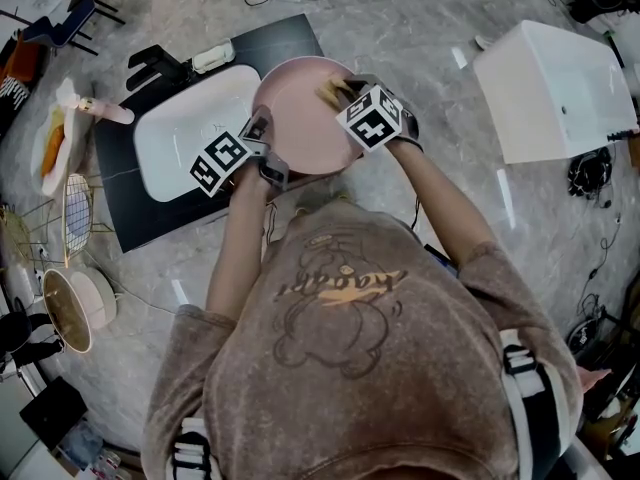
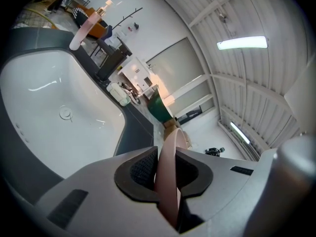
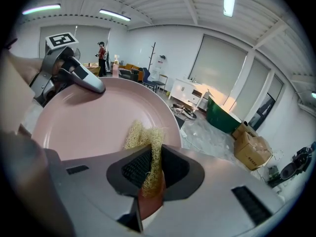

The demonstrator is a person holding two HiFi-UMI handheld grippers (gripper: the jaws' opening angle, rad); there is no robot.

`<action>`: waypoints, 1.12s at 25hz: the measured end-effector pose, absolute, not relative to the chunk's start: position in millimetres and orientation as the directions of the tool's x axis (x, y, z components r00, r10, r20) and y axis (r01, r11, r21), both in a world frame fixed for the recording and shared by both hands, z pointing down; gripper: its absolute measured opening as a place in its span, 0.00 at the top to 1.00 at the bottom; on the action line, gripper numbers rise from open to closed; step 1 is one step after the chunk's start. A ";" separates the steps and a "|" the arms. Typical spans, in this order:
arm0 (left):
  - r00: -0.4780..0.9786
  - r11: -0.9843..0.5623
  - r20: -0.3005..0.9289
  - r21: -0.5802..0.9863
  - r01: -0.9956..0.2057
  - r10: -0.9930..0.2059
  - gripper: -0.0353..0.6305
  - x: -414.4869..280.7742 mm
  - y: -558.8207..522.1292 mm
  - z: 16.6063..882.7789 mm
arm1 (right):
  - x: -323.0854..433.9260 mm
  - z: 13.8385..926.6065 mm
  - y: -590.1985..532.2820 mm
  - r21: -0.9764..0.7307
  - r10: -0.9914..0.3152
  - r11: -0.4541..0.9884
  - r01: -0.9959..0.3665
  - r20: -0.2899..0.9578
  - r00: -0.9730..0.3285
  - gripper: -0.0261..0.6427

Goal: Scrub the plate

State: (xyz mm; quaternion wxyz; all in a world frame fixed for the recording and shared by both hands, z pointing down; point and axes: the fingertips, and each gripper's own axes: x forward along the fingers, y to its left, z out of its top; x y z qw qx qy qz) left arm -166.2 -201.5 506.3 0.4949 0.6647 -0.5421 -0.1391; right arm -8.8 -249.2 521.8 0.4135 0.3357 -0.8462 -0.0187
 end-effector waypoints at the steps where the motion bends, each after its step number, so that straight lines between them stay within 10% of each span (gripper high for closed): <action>1: 0.370 0.082 0.354 0.808 -0.583 -0.859 0.86 -167.1 -201.4 507.1 | -7.8 523.4 -246.2 0.301 -0.581 0.773 -0.559 0.690 -0.432 0.88; 28: 0.340 0.107 0.385 0.782 -0.614 -0.858 0.86 -166.1 -207.4 517.8 | -67.0 523.9 -189.3 0.119 -0.464 0.838 -0.532 0.670 -0.580 0.88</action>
